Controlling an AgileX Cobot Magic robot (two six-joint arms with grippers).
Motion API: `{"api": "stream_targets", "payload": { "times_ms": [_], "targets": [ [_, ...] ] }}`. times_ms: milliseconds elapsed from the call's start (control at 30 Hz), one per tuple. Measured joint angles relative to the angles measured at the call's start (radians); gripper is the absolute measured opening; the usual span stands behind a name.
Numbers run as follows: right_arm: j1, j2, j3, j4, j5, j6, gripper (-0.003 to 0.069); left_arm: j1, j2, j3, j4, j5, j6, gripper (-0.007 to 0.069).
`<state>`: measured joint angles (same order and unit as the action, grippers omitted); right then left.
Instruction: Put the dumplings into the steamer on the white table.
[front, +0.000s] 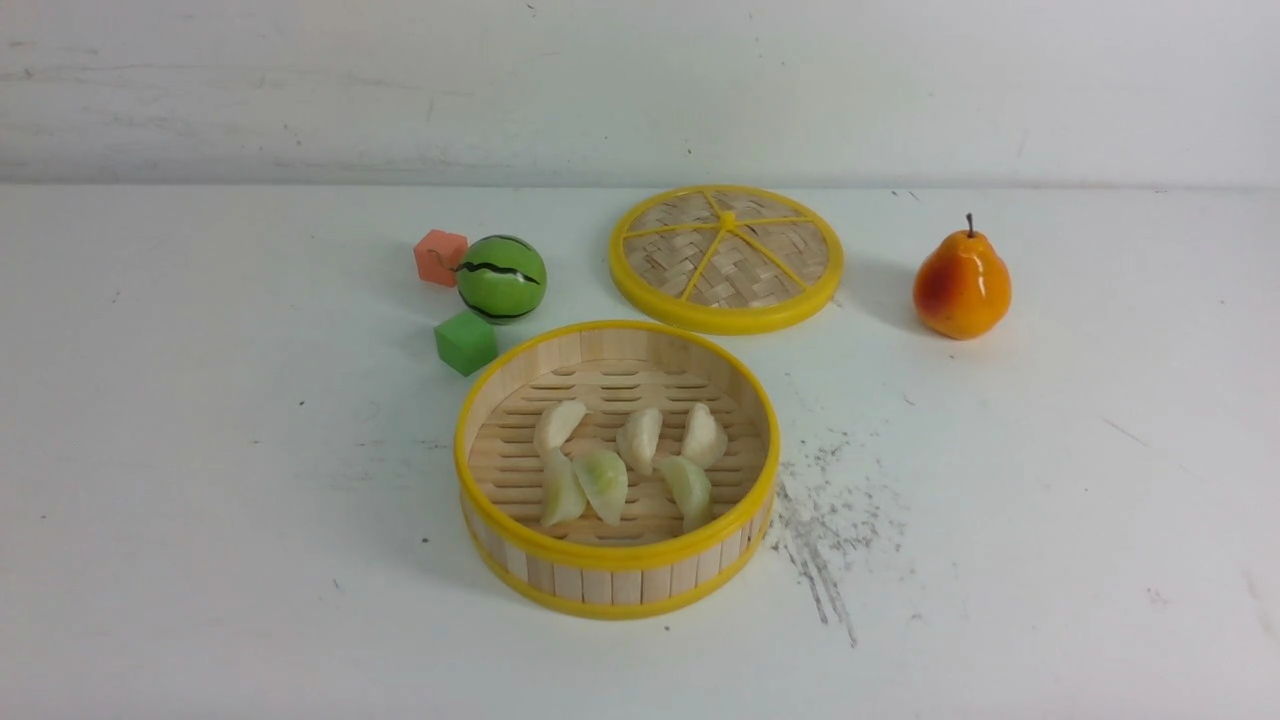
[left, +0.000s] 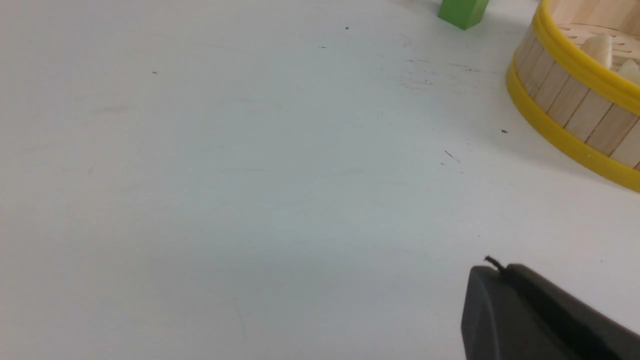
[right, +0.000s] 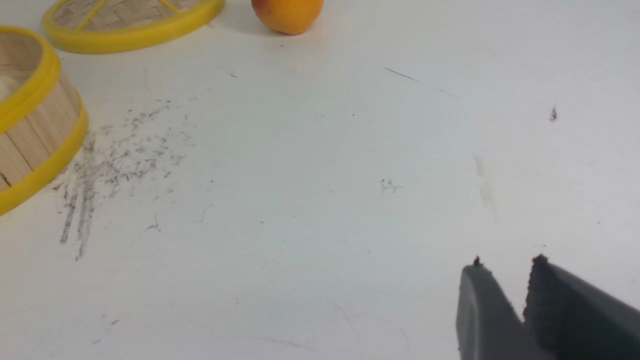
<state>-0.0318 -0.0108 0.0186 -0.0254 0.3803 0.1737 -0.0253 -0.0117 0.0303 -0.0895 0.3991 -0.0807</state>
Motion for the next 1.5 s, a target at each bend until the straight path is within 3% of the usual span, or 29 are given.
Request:
{"api": "stream_targets", "payload": {
  "times_ms": [1500],
  "targets": [
    [0.000, 0.000, 0.000, 0.000, 0.000, 0.000, 0.0191, 0.000, 0.000, 0.000, -0.001, 0.000, 0.001, 0.0004]
  ]
}}
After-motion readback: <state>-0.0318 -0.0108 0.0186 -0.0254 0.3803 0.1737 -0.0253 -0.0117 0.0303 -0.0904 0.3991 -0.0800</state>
